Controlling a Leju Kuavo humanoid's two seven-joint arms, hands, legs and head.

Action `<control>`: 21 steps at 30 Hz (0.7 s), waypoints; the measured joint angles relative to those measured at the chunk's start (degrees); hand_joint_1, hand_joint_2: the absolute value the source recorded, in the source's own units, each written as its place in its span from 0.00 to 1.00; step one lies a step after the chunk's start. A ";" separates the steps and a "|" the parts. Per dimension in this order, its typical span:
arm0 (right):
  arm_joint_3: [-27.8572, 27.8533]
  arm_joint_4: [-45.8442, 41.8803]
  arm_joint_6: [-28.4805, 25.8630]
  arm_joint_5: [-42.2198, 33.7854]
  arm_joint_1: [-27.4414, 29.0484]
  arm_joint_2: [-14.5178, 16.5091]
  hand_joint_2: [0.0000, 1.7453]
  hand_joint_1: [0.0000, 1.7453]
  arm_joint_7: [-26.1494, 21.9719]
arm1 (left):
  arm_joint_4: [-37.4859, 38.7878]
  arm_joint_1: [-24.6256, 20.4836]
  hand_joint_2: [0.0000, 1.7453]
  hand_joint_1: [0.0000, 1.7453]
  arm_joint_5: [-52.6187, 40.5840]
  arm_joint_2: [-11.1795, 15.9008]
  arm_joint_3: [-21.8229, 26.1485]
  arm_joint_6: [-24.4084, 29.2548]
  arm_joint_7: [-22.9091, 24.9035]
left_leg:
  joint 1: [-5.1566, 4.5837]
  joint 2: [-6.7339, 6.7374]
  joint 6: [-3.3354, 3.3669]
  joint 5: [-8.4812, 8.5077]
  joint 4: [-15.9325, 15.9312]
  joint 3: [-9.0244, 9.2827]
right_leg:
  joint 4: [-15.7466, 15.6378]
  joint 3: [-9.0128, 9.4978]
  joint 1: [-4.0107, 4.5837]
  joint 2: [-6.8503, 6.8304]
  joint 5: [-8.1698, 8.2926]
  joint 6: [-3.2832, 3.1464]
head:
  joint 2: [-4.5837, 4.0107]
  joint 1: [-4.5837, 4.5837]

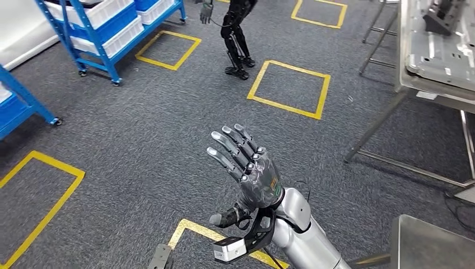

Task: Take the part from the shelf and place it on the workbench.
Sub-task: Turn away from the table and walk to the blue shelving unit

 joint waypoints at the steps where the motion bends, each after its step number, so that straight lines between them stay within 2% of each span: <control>1: -0.44 -0.07 0.00 0.62 0.03 0.12 0.00 0.00 -0.52 | 0.00 0.03 0.00 0.00 -0.11 0.05 -0.18 -1.26 -0.86 | 0.05 -0.68 -0.12 -0.07 0.17 -0.06 | -3.99 1.74 -0.07 1.33 2.01 -0.22 | 0.00 0.00; 2: -1.10 -0.23 0.00 1.15 0.15 0.21 0.00 0.00 -1.18 | 0.00 0.09 0.00 0.00 -0.24 0.42 -0.42 -3.11 -2.15 | 0.04 -1.37 -0.36 -0.13 0.41 -0.21 | -7.59 3.26 -0.15 2.84 3.47 -0.37 | 0.00 -0.01; 3: -1.90 -0.47 0.00 1.51 0.32 0.25 0.00 0.00 -1.86 | -0.01 0.24 0.00 0.00 -0.44 0.97 -0.70 -5.18 -3.55 | 0.14 -1.97 -0.67 -0.12 0.53 -0.42 | -9.97 4.27 -0.15 4.04 4.20 -0.46 | 0.00 0.00; 4: -2.71 -0.75 0.00 1.69 0.48 0.20 0.00 0.00 -2.41 | -0.01 0.51 0.00 0.00 -0.74 1.68 -1.00 -6.91 -4.61 | 0.26 -2.53 -1.07 -0.07 0.55 -0.63 | -10.90 4.62 -0.09 4.80 4.17 -0.51 | 0.00 0.02; 5: -3.38 -1.04 0.00 1.92 0.56 0.15 0.00 0.00 -2.74 | -0.02 0.82 0.00 0.00 -1.14 2.33 -1.32 -8.13 -5.15 | 0.37 -3.13 -1.55 0.04 0.47 -0.77 | -11.15 4.71 0.03 4.59 4.22 -0.56 | 0.00 0.02; 6: -3.79 -1.27 0.00 2.39 0.51 0.10 0.00 0.00 -2.88 | -0.02 1.15 0.00 0.00 -1.55 2.90 -1.65 -8.74 -5.14 | 0.50 -3.30 -1.91 0.09 0.41 -0.89 | -11.36 4.88 -0.02 3.93 4.37 -0.83 | 0.00 0.03; 7: -4.00 -1.43 0.00 3.10 0.36 0.07 0.00 0.00 -2.94 | -0.02 1.37 0.00 0.00 -1.90 3.40 -1.99 -8.99 -4.84 | 0.42 -2.53 -2.18 -0.14 0.73 -1.07 | -11.70 5.12 -0.11 3.25 4.53 -1.16 | 0.00 0.02; 8: -4.08 -1.52 -0.01 3.93 0.19 0.06 0.00 0.00 -2.97 | -0.02 1.39 0.00 0.00 -2.15 3.77 -2.33 -9.08 -4.45 | 0.32 -1.17 -2.39 -0.89 1.90 -1.65 | -12.04 5.37 -0.20 2.41 4.69 -1.54 | 0.00 -0.02; 10: -4.31 -1.43 -0.02 5.46 -0.03 0.01 0.00 0.00 -2.98 | -0.02 1.13 0.00 0.00 -2.37 4.26 -2.87 -9.23 -3.84 | 0.19 2.08 -2.71 -3.94 7.42 -4.28 | -12.43 5.67 -0.10 0.49 4.74 -2.10 | 0.00 -0.05; 12: -4.55 -1.12 -0.02 6.35 -0.11 -0.09 0.00 0.00 -2.98 | -0.02 1.07 0.00 0.00 -2.41 4.52 -3.27 -9.35 -3.34 | 0.38 3.19 -3.11 -6.83 14.30 -7.62 | -12.42 5.71 0.12 -1.44 4.58 -2.32 | 0.00 -0.07; 13: -4.61 -0.89 -0.02 6.80 -0.18 -0.14 0.00 0.00 -2.98 | -0.02 1.20 0.00 0.00 -2.29 4.61 -3.45 -9.34 -3.06 | 0.46 3.42 -3.26 -6.96 15.75 -8.29 | -12.40 5.73 0.17 -2.32 4.47 -2.31 | 0.00 -0.08; 14: -4.67 -0.62 -0.02 7.24 -0.30 -0.18 0.00 0.00 -2.98 | -0.02 1.36 0.00 0.00 -2.12 4.68 -3.60 -9.27 -2.77 | 0.52 3.64 -3.35 -6.06 15.06 -7.85 | -12.37 5.78 0.19 -3.12 4.36 -2.25 | 0.00 -0.08; 15: -4.71 -0.32 -0.02 7.70 -0.49 -0.22 0.00 0.00 -2.98 | -0.02 1.47 0.00 0.00 -1.96 4.72 -3.72 -9.17 -2.54 | 0.56 4.07 -3.35 -4.32 12.18 -6.27 | -12.31 5.88 0.19 -3.83 4.21 -2.13 | 0.00 -0.08; 17: -4.82 0.22 -0.02 8.40 -0.98 -0.30 0.00 0.00 -2.98 | -0.02 1.37 0.00 0.00 -1.75 4.74 -3.92 -8.97 -2.28 | 0.28 6.28 -2.99 -1.36 4.29 -2.10 | -12.09 6.09 0.36 -5.05 3.81 -1.69 | 0.00 -0.08; 18: -4.90 0.46 -0.02 8.69 -1.21 -0.32 0.00 0.00 -2.98 | -0.02 1.23 0.00 0.00 -1.70 4.74 -3.99 -8.94 -2.17 | 0.05 7.11 -2.64 -0.70 1.72 -0.76 | -11.98 6.15 0.50 -5.56 3.63 -1.43 | 0.00 -0.07; 19: -5.00 0.69 -0.02 8.91 -1.39 -0.33 0.00 0.00 -2.98 | -0.02 1.13 0.00 0.00 -1.63 4.74 -4.05 -8.93 -2.01 | -0.21 7.54 -2.29 -0.63 0.49 -0.19 | -11.92 6.21 0.63 -6.03 3.49 -1.17 | 0.00 -0.04; 21: -5.19 1.10 -0.02 9.10 -1.61 -0.36 0.00 0.00 -2.98 | -0.02 1.15 0.00 0.00 -1.48 4.76 -4.09 -8.82 -1.65 | -0.39 6.49 -1.58 -0.63 0.32 -0.20 | -11.99 6.43 0.73 -6.92 3.31 -0.65 | 0.00 -0.01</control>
